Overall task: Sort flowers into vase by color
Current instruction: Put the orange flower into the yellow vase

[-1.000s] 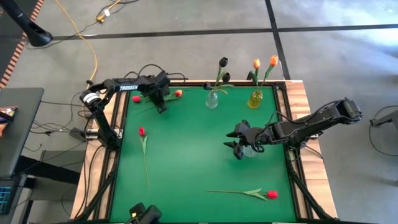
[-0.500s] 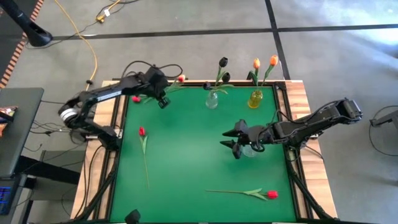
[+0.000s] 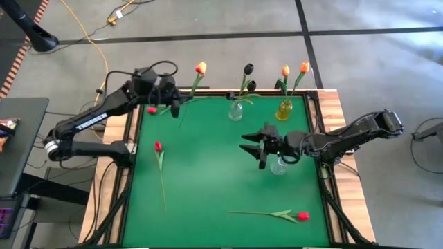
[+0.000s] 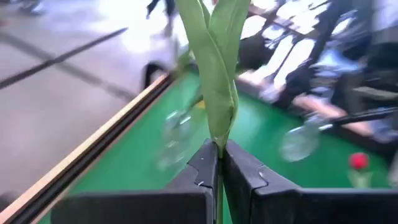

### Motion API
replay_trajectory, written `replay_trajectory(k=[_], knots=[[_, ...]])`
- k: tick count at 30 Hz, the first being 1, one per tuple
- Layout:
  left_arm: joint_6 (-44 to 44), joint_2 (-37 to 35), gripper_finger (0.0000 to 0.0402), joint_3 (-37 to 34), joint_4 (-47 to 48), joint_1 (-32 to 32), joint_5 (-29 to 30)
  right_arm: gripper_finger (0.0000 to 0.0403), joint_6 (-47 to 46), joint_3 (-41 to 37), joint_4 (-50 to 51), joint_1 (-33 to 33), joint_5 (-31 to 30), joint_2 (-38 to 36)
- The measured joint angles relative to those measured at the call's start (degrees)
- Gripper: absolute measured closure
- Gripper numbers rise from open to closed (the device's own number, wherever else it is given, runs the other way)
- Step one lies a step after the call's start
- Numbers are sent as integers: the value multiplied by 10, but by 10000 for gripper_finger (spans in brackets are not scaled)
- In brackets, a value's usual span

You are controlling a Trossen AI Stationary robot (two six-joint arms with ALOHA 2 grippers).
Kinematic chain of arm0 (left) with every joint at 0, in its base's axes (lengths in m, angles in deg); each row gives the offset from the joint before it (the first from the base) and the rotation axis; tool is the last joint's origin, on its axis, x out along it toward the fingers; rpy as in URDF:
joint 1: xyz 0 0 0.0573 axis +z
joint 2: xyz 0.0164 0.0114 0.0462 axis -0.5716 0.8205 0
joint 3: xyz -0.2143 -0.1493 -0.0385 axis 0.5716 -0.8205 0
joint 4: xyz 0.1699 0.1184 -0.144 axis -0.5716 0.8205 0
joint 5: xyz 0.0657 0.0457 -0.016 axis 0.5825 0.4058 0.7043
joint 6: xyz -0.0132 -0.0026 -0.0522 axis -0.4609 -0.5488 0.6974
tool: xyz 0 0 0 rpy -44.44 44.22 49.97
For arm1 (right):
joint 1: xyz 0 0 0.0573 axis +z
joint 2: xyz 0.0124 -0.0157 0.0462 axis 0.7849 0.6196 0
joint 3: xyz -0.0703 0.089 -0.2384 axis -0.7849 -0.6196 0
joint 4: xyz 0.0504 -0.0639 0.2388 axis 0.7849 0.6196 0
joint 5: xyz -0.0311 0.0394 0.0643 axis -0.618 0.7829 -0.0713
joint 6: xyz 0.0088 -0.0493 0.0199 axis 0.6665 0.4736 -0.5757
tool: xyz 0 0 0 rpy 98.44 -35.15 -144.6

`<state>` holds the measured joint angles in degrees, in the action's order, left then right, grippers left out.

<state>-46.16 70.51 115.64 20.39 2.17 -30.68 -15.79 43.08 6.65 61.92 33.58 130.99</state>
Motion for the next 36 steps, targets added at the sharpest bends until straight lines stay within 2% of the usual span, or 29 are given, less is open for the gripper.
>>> replay_trajectory(k=[9,14,17,24,30,36], knots=[[72,-20,401,0,-172,-105,-83,163,119,104,-5,-7,0,24],[85,-10,401,1,-264,-179,-63,163,137,170,-2,-20,2,72],[87,-1,401,1,-322,-216,-51,163,137,208,-3,-28,27,104],[80,23,401,1,-340,-259,-19,163,137,289,-2,-40,90,174],[95,37,401,0,-343,-270,-17,163,137,337,17,-44,104,211],[96,37,401,0,-346,-270,-14,163,132,354,65,-45,108,211]])
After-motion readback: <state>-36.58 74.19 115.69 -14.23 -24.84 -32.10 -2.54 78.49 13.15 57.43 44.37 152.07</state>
